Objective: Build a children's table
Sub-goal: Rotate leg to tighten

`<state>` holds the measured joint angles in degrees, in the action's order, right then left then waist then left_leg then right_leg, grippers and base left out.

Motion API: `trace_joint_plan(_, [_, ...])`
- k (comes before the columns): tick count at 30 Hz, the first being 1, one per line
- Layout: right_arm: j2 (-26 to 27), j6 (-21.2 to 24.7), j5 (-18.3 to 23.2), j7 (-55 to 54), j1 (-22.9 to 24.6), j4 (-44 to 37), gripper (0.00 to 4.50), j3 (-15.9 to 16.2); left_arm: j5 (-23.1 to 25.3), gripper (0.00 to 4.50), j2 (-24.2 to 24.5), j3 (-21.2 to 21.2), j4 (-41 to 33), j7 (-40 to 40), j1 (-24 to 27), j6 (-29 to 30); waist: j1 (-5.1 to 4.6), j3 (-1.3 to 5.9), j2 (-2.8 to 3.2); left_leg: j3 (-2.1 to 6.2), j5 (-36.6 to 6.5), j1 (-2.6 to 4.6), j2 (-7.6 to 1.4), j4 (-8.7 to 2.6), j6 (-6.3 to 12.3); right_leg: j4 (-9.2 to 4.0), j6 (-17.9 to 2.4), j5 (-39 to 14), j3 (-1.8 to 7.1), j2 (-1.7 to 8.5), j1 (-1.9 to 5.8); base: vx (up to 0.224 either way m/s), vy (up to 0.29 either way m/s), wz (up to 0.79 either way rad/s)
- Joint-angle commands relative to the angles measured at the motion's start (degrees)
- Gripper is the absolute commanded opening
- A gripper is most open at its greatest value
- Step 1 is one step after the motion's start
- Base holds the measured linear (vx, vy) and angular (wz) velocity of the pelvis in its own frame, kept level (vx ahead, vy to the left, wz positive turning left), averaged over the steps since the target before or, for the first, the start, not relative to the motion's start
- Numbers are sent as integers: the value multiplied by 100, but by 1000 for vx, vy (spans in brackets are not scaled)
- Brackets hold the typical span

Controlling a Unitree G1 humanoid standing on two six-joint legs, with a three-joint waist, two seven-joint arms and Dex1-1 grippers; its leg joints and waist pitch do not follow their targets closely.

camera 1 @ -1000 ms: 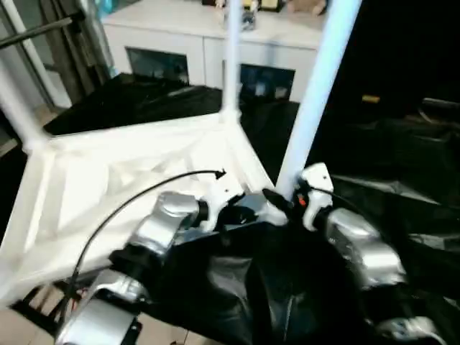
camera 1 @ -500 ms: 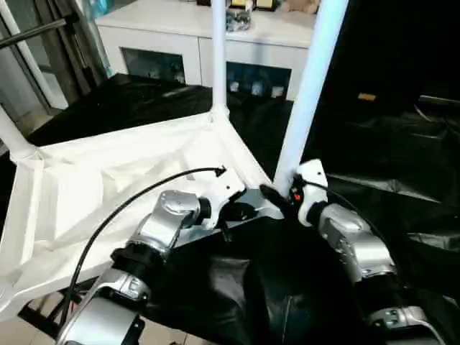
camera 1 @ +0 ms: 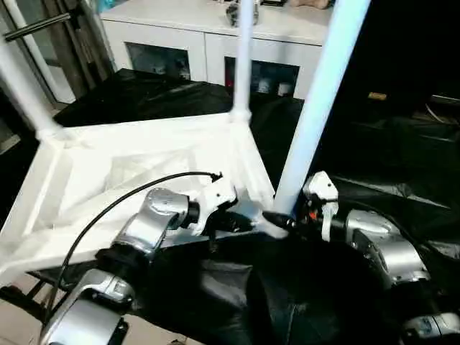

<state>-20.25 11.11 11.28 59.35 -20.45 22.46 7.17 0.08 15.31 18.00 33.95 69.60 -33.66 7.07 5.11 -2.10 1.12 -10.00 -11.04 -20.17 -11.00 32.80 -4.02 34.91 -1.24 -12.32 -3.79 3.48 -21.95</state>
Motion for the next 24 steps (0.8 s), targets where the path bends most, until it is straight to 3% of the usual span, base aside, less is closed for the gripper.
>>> trace_joint_plan(1, [30, 170, 33, 250, 107, -59, 239, 279, -41, 0, -10, 127, -114, 125, 27, -46, 10, 271, -32, 65, -849, 5, -265, -341, 391, -433, -1278, -621, 294, 494, 277, 0, 0, 0])
trace_joint_plan(6, [4, 232, 66, 467, 154, -123, 238, 330, -51, 0, 102, 118, -95, 256, 49, -76, 13, 287, -31, 63, -707, -6, -258, -325, 428, -394, -1338, -312, 287, 487, 289, 0, 0, 0])
trace_joint_plan(10, [9, 291, 101, 490, 182, -164, 238, 340, -40, 0, 96, 97, -66, 207, 47, -72, 22, 280, -34, 61, -763, 1, -260, -328, 416, -407, -1331, -421, 289, 493, 284, 0, 0, 0])
trace_joint_plan(14, [235, 306, -98, -200, 182, 49, 238, 256, 8, 0, -136, -54, 131, -390, -76, 43, 15, 266, -31, 66, -791, 4, -266, -340, 357, -425, -1320, -539, 294, 503, 264, 0, 0, 0])
trace_joint_plan(16, [362, 274, -240, -615, 136, 235, 238, 198, 35, 0, -224, -98, 212, -609, -134, 67, -5, 249, -36, 66, -976, 23, -252, -358, 263, -465, -1263, -914, 295, 510, 254, 0, 0, 0])
trace_joint_plan(17, [683, 363, -451, -1534, -8, 700, 238, 30, 93, 0, -480, -188, 404, -1128, -277, 180, -26, 231, -39, 69, -1126, 27, -236, -374, 191, -505, -1187, -1298, 294, 513, 246, 0, 0, 0])
trace_joint_plan(18, [782, 409, -469, -1750, -44, 802, 238, -20, 104, 0, -565, -213, 448, -1277, -311, 216, -43, 205, -25, 77, -1345, 60, -228, -392, 85, -562, -1074, -1820, 287, 518, 214, 0, 0, 0])
trace_joint_plan(19, [830, 431, -478, -1856, -61, 852, 238, -45, 110, 0, -606, -226, 470, -1351, -328, 233, -50, 205, -37, 94, -1405, 65, -228, -401, 47, -578, -995, -2045, 285, 528, 229, 0, 0, 0])
trace_joint_plan(20, [910, 457, -488, -2022, -91, 923, 238, -84, 114, 0, -676, -248, 508, -1469, -357, 263, -53, 214, -31, 103, -1376, 50, -235, -404, 37, -594, -895, -2165, 301, 538, 234, 0, 0, 0])
trace_joint_plan(23, [1296, 564, -540, -2748, -242, 1147, 238, -202, 170, 0, -928, -226, 606, -1775, -431, 332, -79, 206, -20, 95, -1439, 67, -245, -418, 34, -591, -909, -1976, 325, 513, 184, 0, 0, 0])
trace_joint_plan(24, [1410, 585, -583, -2991, -299, 1222, 238, -216, 193, 0, -989, -202, 630, -1830, -446, 341, -96, 208, -12, 108, -1462, 51, -228, -425, 9, -592, -904, -2023, 311, 513, 204, 0, 0, 0])
